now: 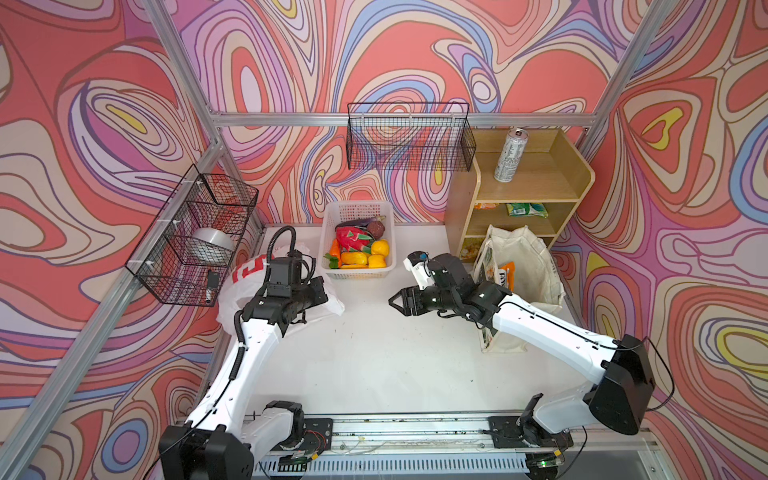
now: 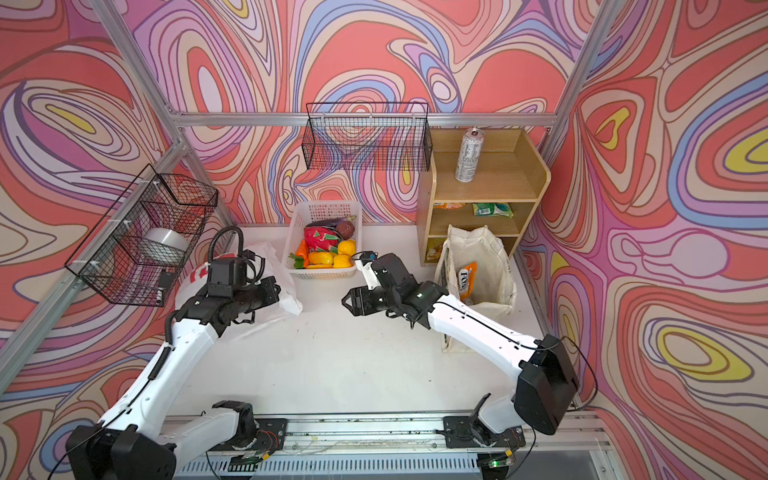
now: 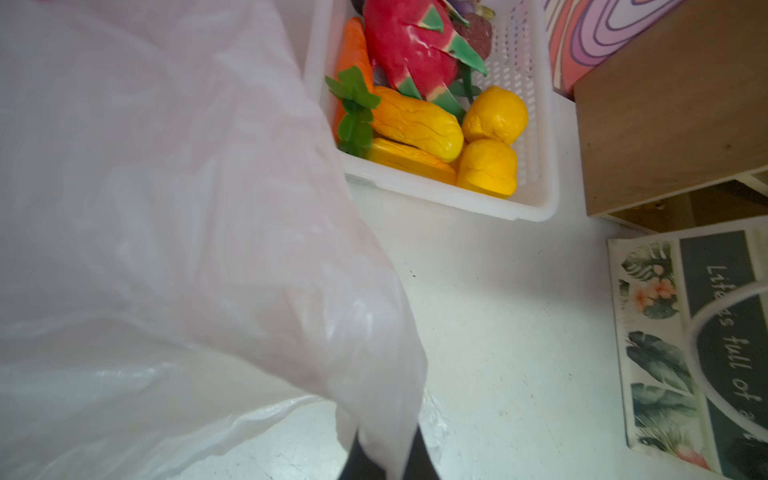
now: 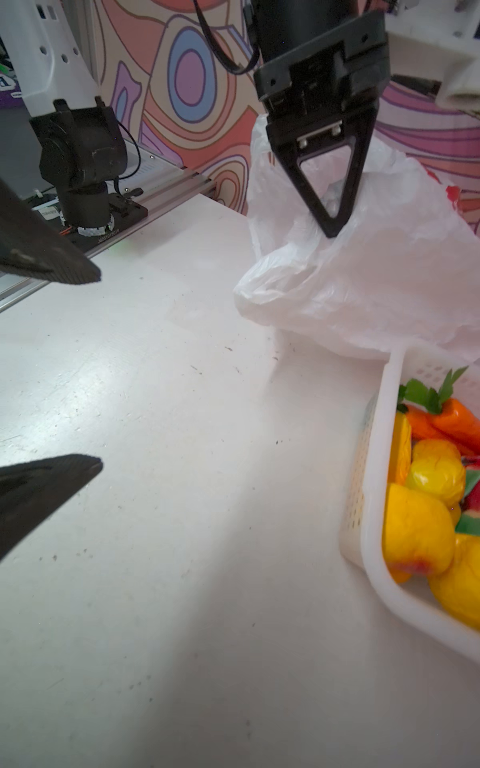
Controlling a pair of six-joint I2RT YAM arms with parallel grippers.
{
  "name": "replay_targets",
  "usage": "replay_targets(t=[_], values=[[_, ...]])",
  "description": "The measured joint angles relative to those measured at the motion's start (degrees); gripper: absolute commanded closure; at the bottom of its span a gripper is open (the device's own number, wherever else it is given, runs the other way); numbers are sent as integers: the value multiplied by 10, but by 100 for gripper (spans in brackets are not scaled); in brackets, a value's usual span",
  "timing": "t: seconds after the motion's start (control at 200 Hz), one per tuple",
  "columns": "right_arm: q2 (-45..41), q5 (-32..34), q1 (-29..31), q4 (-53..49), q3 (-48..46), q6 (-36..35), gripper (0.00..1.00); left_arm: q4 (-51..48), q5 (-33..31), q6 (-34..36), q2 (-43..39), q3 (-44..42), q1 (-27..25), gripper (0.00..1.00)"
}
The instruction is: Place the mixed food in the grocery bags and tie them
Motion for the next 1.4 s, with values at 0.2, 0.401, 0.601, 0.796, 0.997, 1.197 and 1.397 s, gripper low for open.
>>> replay_targets(t=[0.2,0.401,0.601,0.796,0.997,1.197,1.397], values=[[10,0,29,113,-32,-34,29,2,32,-35,12,7,-67,100],[56,7,28,177,-40,-47,28,16,62,-40,77,56,-95,100],[113,23,28,208,-35,-49,28,17,53,-19,120,116,-97,86],[203,37,28,217,10,-45,29,-3,19,42,161,185,-96,36],[275,38,28,217,58,-41,29,-62,-15,99,134,197,-94,29],[296,35,28,211,92,-41,29,-119,-67,142,38,170,-93,27],[296,31,28,209,107,-41,29,-161,-119,177,2,126,-98,24]])
